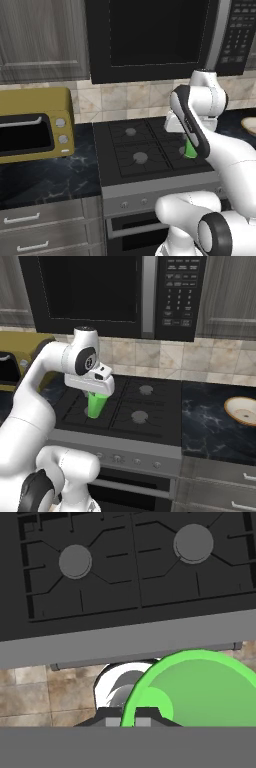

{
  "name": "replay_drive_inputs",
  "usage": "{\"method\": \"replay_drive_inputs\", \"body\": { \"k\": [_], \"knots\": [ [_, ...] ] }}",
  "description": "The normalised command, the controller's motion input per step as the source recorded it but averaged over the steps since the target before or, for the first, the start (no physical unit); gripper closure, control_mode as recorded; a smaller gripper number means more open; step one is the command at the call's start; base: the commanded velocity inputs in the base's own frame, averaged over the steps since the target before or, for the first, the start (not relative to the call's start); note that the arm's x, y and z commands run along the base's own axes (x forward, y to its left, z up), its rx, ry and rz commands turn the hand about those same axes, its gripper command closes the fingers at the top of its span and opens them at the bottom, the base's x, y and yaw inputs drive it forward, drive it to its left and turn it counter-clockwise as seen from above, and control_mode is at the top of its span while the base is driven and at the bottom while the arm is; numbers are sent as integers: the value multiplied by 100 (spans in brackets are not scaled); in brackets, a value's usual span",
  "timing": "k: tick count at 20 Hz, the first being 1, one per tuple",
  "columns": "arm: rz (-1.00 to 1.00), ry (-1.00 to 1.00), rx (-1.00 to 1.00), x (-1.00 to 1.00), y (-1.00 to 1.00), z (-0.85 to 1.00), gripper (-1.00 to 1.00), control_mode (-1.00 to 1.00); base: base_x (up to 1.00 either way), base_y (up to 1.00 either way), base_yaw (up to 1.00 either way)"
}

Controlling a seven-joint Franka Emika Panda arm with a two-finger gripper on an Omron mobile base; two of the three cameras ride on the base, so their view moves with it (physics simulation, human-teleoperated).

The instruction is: Pick the cup and bowl from the counter and place them on the counter next to the sink.

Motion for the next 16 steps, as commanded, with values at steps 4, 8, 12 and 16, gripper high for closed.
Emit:
{"method": "replay_drive_inputs", "body": {
  "k": [4,8,12,16],
  "knots": [
    [0,0,0,0,0,0,100,100,-15,2,0],
    [0,0,0,0,0,0,100,100,-99,25,5],
    [0,0,0,0,0,0,100,100,-73,25,6],
    [0,0,0,0,0,0,100,100,-5,47,20]
  ]
}}
